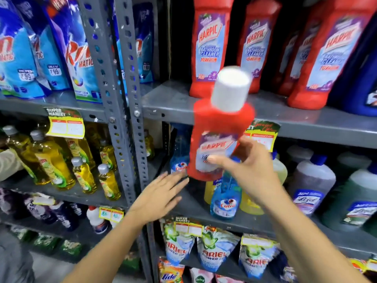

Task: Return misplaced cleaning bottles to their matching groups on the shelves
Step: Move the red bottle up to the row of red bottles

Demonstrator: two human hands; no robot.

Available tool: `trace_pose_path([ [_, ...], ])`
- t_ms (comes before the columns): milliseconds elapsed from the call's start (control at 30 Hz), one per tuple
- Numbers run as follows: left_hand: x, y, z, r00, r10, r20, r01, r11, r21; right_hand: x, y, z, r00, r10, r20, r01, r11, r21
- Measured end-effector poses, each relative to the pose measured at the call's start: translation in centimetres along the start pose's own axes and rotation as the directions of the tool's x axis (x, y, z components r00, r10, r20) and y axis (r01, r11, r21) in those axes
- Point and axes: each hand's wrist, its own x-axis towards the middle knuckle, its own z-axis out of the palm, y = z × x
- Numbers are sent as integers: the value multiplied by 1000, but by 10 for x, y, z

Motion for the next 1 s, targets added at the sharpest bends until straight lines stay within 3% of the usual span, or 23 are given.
trace_pose_path([
  [67,28,-4,-42,978,61,-201,-54,998,39,12,-41,-28,996,-87,-20,89,991,96],
  [133,55,-5,-81,901,107,-419,-100,994,39,28,-74,-51,985,-156,-70,166,971,173],
  [233,94,-3,-131,778,113,-619,-81,994,80,67,-101,-76,967,-197,-159,215,971,108],
  [433,145,2,-156,912,-105,-398,139,989,58,157,-80,-92,969,-94,-227,79,994,-76],
  [567,150,-5,-149,899,-122,-421,170,982,79,192,-51,-97,969,13,-246,-66,976,-209],
  [700,151,-6,-145,869,-121,-479,178,981,76,204,-33,-103,962,-32,-273,-47,959,-279],
  [1000,151,-5,-145,865,-136,-483,184,982,53,194,-17,-101,991,25,-134,-62,958,-281],
])
